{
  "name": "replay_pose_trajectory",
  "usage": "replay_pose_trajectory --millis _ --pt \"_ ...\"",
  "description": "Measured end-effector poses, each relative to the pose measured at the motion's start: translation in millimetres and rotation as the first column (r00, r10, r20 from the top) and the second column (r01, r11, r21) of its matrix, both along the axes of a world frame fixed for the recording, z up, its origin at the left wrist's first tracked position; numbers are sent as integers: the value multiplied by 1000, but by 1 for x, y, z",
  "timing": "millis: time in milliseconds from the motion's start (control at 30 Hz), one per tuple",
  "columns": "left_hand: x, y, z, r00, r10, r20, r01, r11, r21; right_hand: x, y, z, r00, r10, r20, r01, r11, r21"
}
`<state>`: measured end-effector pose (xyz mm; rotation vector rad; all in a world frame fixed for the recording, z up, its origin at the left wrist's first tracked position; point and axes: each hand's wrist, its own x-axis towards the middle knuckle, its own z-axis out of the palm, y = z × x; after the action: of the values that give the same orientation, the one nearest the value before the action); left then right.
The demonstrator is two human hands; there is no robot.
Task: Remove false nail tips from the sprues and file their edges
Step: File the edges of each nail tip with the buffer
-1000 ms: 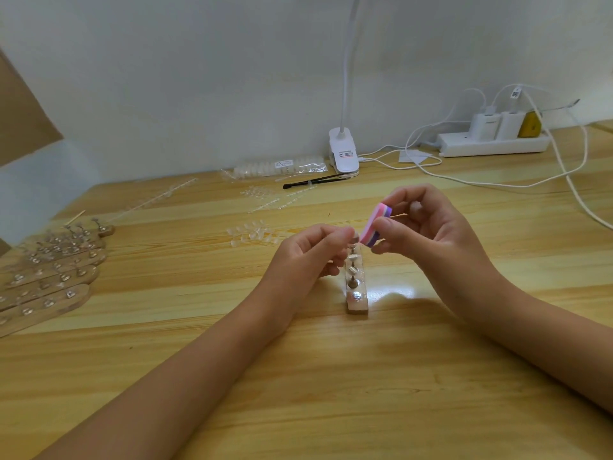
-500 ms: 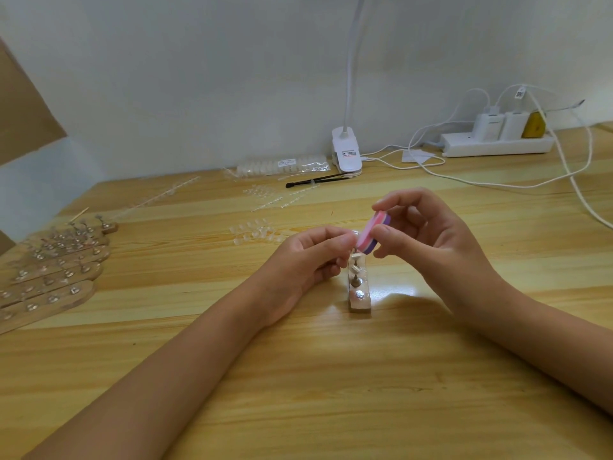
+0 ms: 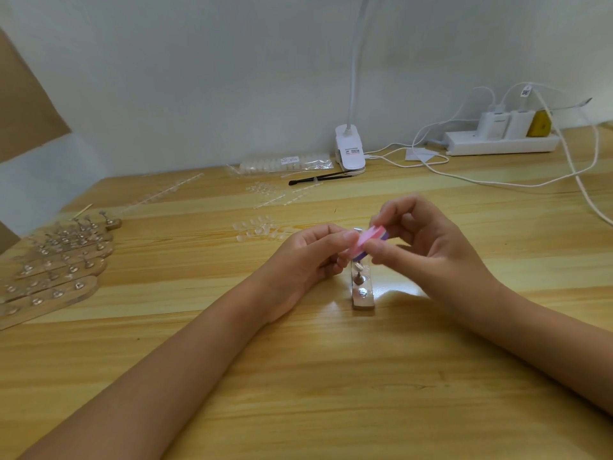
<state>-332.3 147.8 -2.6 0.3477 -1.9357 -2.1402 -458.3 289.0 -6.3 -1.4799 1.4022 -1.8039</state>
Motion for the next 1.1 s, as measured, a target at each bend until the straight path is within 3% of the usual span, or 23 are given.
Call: replay_pose_trajectory --millis 100,267,433,600,733,867,1000,1100 --pt "0 -1 -1 1000 1 8 -1 1000 -10 4 -1 -2 999 37 -23 -37 999 -2" --pt "-2 -2 -2 1000 6 6 -6 999 45 -3 1 3 997 -70 35 72 995 -65" --pt "-2 -2 -3 1000 6 1 -6 1000 15 7 -3 -2 1000 22 19 -21 1000 -15" --pt "-3 -4 -3 1000 29 -3 -28 997 70 0 -2 2 986 -77 146 90 992 -83" --pt "-3 -4 -5 999 35 8 -35 999 5 6 -5 -4 998 4 57 -5 1000 15" --pt "-3 -3 -4 999 46 6 -46 998 39 3 -4 0 980 -72 184 82 996 -45" --pt "-4 -3 -6 998 65 17 -65 998 -5 4 -5 -1 985 -7 174 -1 999 45" --pt "-4 -4 -5 998 61 17 -61 998 30 4 -5 1 974 -41 225 41 999 2"
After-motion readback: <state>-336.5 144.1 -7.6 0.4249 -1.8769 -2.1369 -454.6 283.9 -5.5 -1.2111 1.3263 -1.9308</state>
